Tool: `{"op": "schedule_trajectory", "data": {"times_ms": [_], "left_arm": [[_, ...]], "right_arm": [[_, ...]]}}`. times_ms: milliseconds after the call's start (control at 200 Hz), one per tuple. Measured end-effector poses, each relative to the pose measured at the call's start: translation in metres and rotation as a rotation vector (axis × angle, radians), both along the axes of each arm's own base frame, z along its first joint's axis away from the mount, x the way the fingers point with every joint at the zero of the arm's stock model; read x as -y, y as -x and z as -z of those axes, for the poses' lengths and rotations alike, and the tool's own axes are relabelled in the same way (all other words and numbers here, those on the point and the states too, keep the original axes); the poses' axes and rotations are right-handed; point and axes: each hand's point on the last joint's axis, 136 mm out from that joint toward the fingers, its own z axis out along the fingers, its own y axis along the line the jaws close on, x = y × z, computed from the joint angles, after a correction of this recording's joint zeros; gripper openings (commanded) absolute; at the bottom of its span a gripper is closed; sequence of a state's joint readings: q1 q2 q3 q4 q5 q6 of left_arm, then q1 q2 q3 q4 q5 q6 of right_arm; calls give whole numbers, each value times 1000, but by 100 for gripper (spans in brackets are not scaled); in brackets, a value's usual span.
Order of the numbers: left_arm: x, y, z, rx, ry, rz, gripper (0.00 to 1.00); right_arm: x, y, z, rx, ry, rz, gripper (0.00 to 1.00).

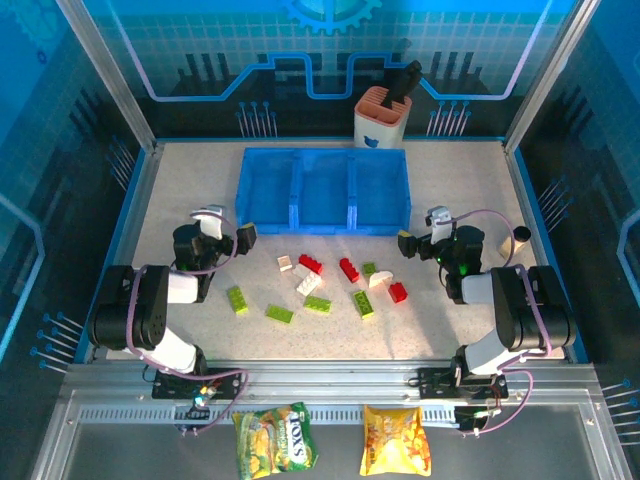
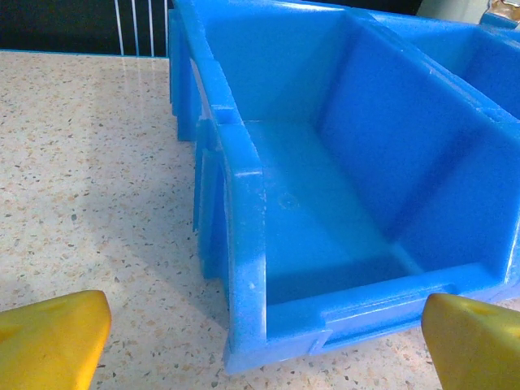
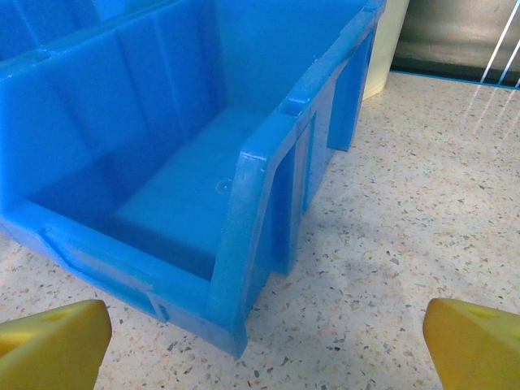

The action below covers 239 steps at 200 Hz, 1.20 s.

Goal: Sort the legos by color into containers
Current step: Pick up the lego from the bottom-center of the table.

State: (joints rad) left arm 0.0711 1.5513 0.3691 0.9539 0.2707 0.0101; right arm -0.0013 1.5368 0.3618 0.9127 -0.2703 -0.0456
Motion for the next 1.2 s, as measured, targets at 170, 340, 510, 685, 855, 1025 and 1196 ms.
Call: {"op": "schedule_trajectory", "data": {"times_ms": [170, 340, 510, 685, 855, 1025, 1196], "left_arm": [[0, 0, -1, 3, 0, 0, 99], [-2, 6, 4, -2, -1, -15, 99], [-6, 7, -14, 39, -8, -43, 99], [-13, 11, -34, 68, -19, -85, 99], [-20, 18, -42, 31, -12, -146, 99], [-27, 21, -56, -11, 8, -203, 99], [-27, 18, -67, -103, 32, -222, 99]], "right_arm": [[4, -2, 1, -3, 14, 33, 100], [7, -4, 3, -4, 34, 68, 100], [5, -3, -5, 11, 58, 87, 100], [4, 1, -22, 34, 72, 99, 100], [-1, 7, -29, 20, 89, 95, 100], [-12, 7, -42, -9, 118, 92, 100], [-25, 9, -60, -57, 137, 87, 99]]}}
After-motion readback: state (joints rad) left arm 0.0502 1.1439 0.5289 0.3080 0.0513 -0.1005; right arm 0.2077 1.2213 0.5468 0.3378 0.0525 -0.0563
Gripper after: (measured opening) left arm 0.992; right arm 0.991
